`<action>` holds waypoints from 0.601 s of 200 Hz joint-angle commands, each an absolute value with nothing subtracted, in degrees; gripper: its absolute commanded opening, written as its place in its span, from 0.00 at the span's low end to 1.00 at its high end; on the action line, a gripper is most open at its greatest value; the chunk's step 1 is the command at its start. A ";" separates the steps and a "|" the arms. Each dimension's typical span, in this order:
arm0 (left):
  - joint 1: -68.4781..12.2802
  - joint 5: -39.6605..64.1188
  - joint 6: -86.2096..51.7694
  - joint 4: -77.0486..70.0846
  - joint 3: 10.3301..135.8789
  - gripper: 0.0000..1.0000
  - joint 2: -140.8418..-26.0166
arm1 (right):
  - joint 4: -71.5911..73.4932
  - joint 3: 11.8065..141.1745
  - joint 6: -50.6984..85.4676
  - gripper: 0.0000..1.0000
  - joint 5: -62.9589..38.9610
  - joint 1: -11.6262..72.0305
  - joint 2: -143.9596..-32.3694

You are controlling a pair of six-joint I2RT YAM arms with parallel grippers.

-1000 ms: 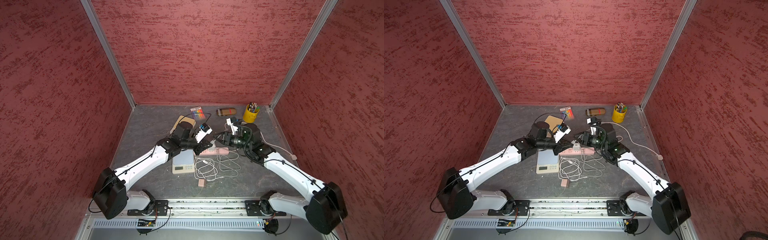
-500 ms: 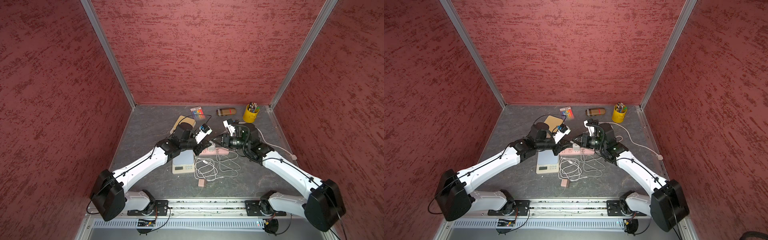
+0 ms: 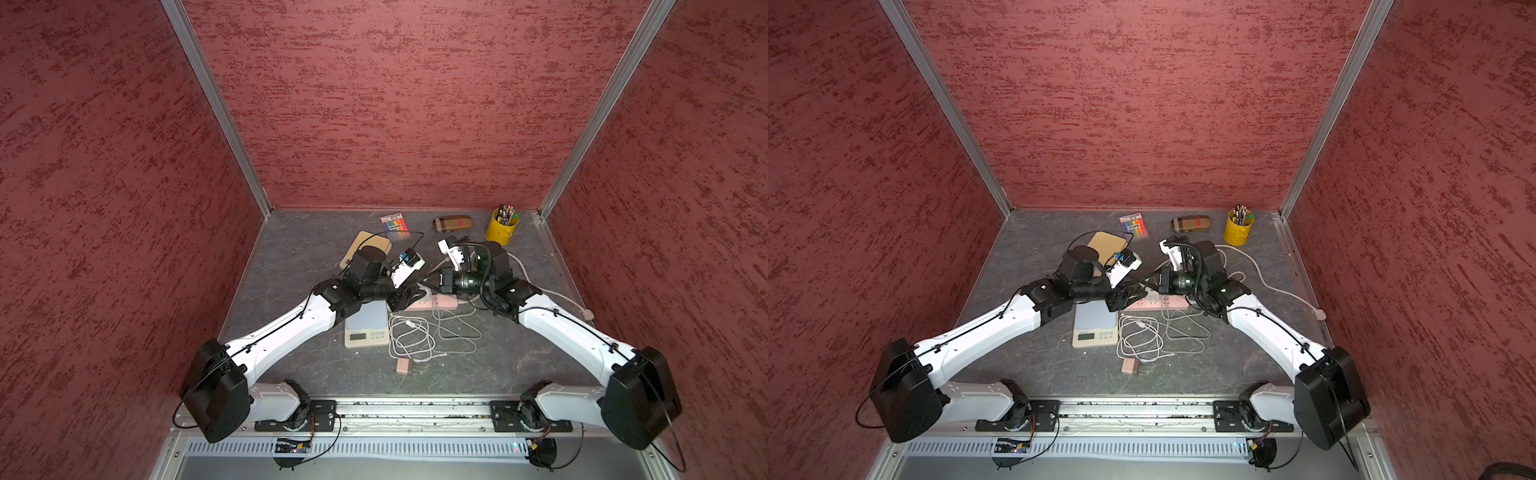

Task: Charge the electronic scale
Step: Pick up the charging cable from the center of the board, then insert the charging cable into the plug.

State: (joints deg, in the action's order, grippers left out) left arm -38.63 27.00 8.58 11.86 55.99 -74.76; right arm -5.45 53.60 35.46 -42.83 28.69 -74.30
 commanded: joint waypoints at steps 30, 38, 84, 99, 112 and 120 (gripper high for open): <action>-26.76 44.72 -8.48 0.82 47.47 0.60 -69.99 | -20.51 65.21 -1.68 0.00 -34.91 28.87 -75.86; -26.21 45.16 -8.94 1.35 46.94 0.60 -69.90 | -21.47 65.89 -6.84 0.00 -33.94 28.91 -76.39; -25.20 47.18 -10.54 4.76 46.21 0.60 -74.07 | -29.98 71.71 -29.16 0.00 -30.01 29.47 -82.96; -25.22 48.08 -11.95 3.57 45.87 0.60 -75.85 | -32.07 72.61 -35.07 0.00 -28.88 29.96 -86.49; -25.20 48.81 -13.09 2.26 45.71 0.60 -77.56 | -32.52 72.39 -39.06 0.00 -28.85 30.24 -87.79; -25.22 49.23 -13.81 1.58 45.94 0.60 -78.65 | -32.39 71.88 -40.91 0.00 -28.95 30.31 -88.37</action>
State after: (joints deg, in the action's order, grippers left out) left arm -25.56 46.35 -10.76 4.43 46.52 -75.99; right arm -28.23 71.46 -27.27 -30.57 29.54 -86.91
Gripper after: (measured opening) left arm 0.599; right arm 0.099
